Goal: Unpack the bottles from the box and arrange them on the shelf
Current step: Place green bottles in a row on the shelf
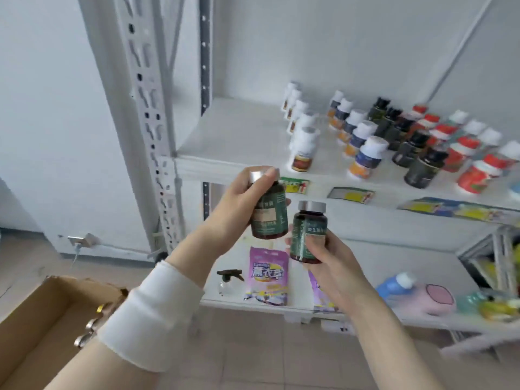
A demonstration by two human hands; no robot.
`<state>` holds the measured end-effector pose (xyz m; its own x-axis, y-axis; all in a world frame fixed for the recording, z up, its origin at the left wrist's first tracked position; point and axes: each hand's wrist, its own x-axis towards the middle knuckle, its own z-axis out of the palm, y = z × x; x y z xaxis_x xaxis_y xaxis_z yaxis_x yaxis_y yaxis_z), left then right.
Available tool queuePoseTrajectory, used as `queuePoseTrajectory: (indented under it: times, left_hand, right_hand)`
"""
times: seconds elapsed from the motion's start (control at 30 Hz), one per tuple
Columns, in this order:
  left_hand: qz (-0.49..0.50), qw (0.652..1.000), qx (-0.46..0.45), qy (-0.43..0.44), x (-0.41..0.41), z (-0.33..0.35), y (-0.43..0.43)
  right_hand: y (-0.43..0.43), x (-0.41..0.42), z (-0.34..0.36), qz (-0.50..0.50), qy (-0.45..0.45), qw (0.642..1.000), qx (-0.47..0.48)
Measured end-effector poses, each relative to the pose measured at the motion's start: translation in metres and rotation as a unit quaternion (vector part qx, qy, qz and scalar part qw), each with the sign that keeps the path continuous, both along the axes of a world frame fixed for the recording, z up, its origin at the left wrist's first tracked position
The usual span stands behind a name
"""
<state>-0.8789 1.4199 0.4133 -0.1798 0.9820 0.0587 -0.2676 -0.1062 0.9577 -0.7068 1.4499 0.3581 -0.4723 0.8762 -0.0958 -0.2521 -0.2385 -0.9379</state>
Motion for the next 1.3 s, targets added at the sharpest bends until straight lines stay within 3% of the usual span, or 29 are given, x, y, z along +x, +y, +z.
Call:
queuePoseTrajectory:
  times: [0.3, 0.57, 0.77, 1.0, 1.3]
  left_hand:
    - [-0.115, 0.986, 0.025, 0.116, 0.219, 0.047, 0.072]
    - [-0.165, 0.966, 0.051, 0.194, 0.336, 0.077, 0.162]
    - [-0.19, 0.95, 0.102, 0.225, 0.41, 0.107, 0.265]
    - [-0.175, 0.923, 0.145, 0.31, 0.471, 0.142, 0.388]
    - [-0.157, 0.926, 0.069, 0.337, 0.532, 0.129, 0.539]
  right_hand:
    - [0.034, 0.227, 0.04, -0.143, 0.005, 0.989, 0.045]
    - [0.093, 0.366, 0.067, -0.215, -0.007, 0.973, 0.082]
    - [0.189, 0.437, 0.101, -0.263, -0.092, 0.952, 0.128]
    - [0.306, 0.496, 0.14, -0.26, -0.21, 0.932, 0.14]
    - [0.457, 0.554, 0.151, -0.171, -0.275, 0.94, 0.111]
